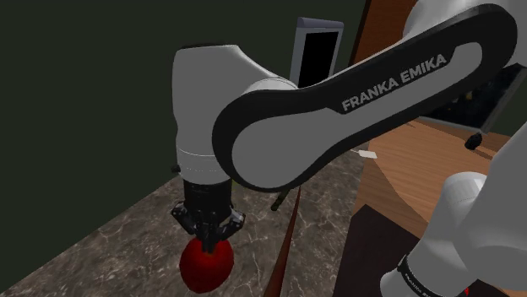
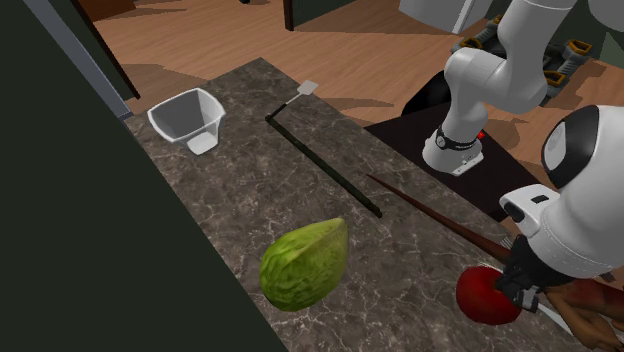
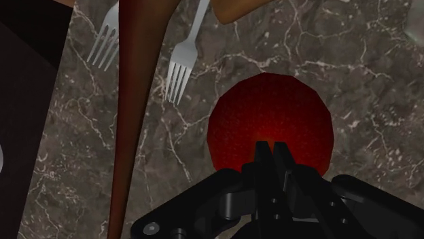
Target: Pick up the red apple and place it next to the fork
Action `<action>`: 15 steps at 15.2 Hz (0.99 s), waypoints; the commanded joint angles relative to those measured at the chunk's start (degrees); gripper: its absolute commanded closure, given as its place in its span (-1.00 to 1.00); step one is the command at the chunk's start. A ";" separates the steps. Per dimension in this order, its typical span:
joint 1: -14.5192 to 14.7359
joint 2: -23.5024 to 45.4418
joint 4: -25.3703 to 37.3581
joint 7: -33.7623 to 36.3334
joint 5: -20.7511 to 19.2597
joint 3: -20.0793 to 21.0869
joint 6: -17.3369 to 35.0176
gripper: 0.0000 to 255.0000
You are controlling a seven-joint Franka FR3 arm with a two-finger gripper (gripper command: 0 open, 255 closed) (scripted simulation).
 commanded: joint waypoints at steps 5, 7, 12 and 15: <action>0.07 1.35 -1.50 0.15 -0.47 0.20 2.79 1.00; 0.07 1.35 -1.50 0.15 -0.47 0.20 2.79 1.00; 0.07 1.34 -1.51 0.14 -0.46 0.20 2.78 -1.00; 0.07 1.34 -1.51 0.14 -0.46 0.20 2.78 -1.00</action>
